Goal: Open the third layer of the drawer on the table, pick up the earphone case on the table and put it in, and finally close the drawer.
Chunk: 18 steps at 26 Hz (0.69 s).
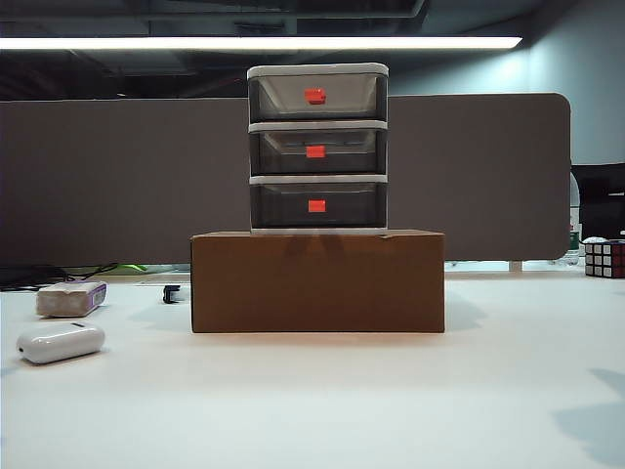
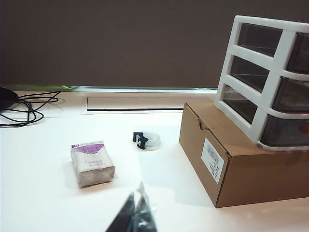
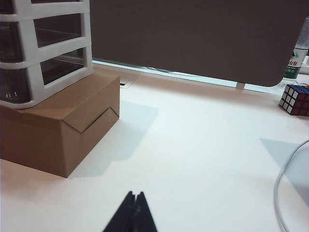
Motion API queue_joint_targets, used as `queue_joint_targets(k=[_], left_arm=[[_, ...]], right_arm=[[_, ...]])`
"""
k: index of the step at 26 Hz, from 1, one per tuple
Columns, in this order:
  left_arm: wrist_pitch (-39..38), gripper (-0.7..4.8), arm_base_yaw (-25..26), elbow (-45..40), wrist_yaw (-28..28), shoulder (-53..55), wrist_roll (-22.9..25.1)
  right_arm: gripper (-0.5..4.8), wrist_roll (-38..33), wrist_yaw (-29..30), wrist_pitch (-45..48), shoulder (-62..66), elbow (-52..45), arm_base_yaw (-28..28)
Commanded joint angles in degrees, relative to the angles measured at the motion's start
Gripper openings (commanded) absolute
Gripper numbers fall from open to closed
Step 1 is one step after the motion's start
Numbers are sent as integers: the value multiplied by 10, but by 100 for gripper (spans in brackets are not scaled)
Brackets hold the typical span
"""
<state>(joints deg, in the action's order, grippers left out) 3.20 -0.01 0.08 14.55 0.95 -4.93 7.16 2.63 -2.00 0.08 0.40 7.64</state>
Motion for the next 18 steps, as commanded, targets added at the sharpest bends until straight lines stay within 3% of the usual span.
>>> queue_joint_targets(k=[1, 10, 11, 13, 14, 18], left_arm=[[6, -5, 1, 3, 1, 1, 0], [7, -4, 1, 3, -3, 1, -11], [18, -5, 1, 3, 21, 1, -90], [66, -5, -4, 4, 85, 3, -166], [108, -5, -29, 4, 91, 6, -150], [149, -5, -120, 5, 23, 28, -118]], right_arm=[[-5, -1, 0, 7, -1, -3, 0], [-5, -1, 1, 7, -1, -3, 0], [-5, -13, 20, 10, -1, -3, 1], [-6, -64, 95, 41, -1, -4, 1], [-6, -74, 137, 71, -1, -3, 1], [-6, -97, 140, 82, 3, 7, 1]])
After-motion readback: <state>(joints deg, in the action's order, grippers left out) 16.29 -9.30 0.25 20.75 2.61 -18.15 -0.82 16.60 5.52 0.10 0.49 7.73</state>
